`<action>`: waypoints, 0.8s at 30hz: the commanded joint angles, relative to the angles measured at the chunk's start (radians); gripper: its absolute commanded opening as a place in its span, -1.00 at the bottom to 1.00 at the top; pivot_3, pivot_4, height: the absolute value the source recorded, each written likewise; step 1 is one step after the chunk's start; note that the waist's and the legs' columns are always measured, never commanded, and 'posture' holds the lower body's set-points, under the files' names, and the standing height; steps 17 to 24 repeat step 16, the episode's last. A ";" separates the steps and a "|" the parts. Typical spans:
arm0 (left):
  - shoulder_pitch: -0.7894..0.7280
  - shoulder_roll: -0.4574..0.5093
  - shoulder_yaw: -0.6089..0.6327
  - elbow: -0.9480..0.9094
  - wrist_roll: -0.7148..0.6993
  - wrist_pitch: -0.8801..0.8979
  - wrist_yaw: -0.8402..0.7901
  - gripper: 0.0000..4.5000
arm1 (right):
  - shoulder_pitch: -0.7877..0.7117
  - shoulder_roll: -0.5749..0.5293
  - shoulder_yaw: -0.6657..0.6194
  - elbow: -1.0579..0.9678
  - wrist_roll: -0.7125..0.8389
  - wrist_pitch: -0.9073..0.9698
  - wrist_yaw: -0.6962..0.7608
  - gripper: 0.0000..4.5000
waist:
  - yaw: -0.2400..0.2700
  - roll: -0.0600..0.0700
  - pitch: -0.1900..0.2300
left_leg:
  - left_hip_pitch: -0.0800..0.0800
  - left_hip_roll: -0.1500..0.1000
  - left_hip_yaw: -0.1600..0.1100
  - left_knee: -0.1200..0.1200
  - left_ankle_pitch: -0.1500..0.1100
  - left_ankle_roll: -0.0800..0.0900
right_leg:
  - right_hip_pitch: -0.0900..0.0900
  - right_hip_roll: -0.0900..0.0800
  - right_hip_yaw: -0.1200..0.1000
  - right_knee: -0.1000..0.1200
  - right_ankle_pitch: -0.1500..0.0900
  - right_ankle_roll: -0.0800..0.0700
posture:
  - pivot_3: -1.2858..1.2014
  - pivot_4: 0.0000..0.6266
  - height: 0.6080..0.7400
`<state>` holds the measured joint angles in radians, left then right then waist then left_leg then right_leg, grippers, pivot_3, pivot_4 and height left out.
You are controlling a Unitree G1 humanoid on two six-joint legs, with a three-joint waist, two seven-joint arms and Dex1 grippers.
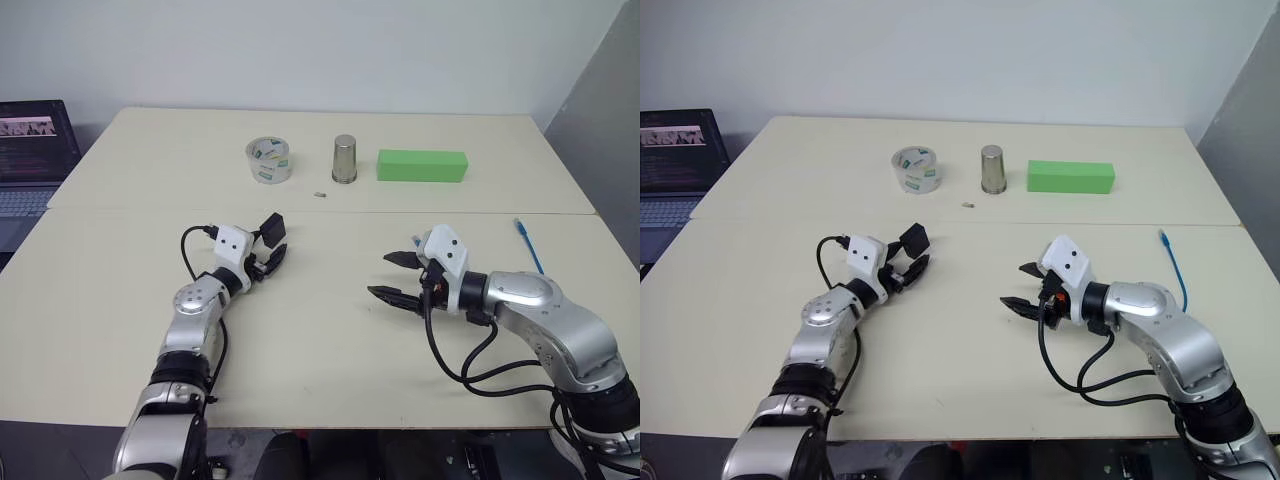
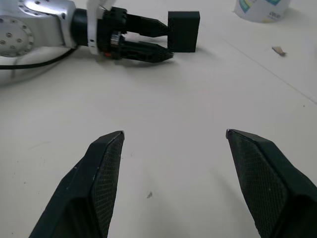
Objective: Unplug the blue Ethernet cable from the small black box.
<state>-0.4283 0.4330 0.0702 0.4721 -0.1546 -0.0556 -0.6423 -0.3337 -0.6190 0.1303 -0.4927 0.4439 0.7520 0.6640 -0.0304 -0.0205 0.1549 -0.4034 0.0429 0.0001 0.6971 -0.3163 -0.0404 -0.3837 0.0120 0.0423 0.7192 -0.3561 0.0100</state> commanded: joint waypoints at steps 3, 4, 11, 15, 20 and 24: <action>0.065 0.161 -0.005 -0.258 -0.017 0.147 -0.123 0.47 | 0.094 -0.040 -0.155 -0.068 0.014 -0.003 -0.036 0.56 | 0.001 0.000 0.000 | 0.000 0.000 0.000 0.000 0.000 0.000 | 0.000 0.000 0.000 0.000 0.000 0.000 | 0.03 -0.52 1.00; 0.073 0.199 -0.009 -0.291 -0.028 0.164 -0.171 0.47 | 0.116 -0.057 -0.190 -0.060 0.013 -0.007 -0.033 0.56 | 0.002 0.000 0.000 | 0.000 0.000 0.000 0.000 0.000 0.000 | 0.000 0.000 0.000 0.000 0.000 0.000 | 0.03 -0.52 1.00; 0.041 0.286 0.031 -0.369 -0.129 0.294 -0.279 0.47 | 0.186 -0.147 -0.308 -0.023 0.023 -0.026 0.015 0.56 | 0.004 0.001 0.000 | 0.003 -0.001 -0.001 0.000 0.000 0.000 | 0.005 0.000 0.000 -0.002 0.000 0.000 | 0.03 -0.52 1.00; 0.014 0.297 0.050 -0.399 -0.179 0.345 -0.312 0.47 | 0.181 -0.161 -0.326 0.003 0.020 -0.033 0.029 0.56 | 0.003 0.001 0.000 | 0.003 -0.001 -0.001 0.000 0.000 0.000 | 0.005 0.000 0.000 -0.002 0.000 0.000 | 0.03 -0.52 1.00; 0.013 0.298 0.052 -0.409 -0.190 0.360 -0.318 0.47 | 0.179 -0.162 -0.326 0.006 0.019 -0.035 0.030 0.56 | 0.003 0.001 0.000 | 0.003 -0.001 -0.001 0.000 0.000 0.000 | 0.005 0.000 0.000 -0.002 0.000 0.000 | 0.03 -0.52 1.00; 0.013 0.298 0.052 -0.409 -0.190 0.360 -0.318 0.47 | 0.179 -0.162 -0.326 0.006 0.019 -0.035 0.030 0.56 | 0.003 0.001 0.000 | 0.003 -0.001 -0.001 0.000 0.000 0.000 | 0.005 0.000 0.000 -0.002 0.000 0.000 | 0.03 -0.52 1.00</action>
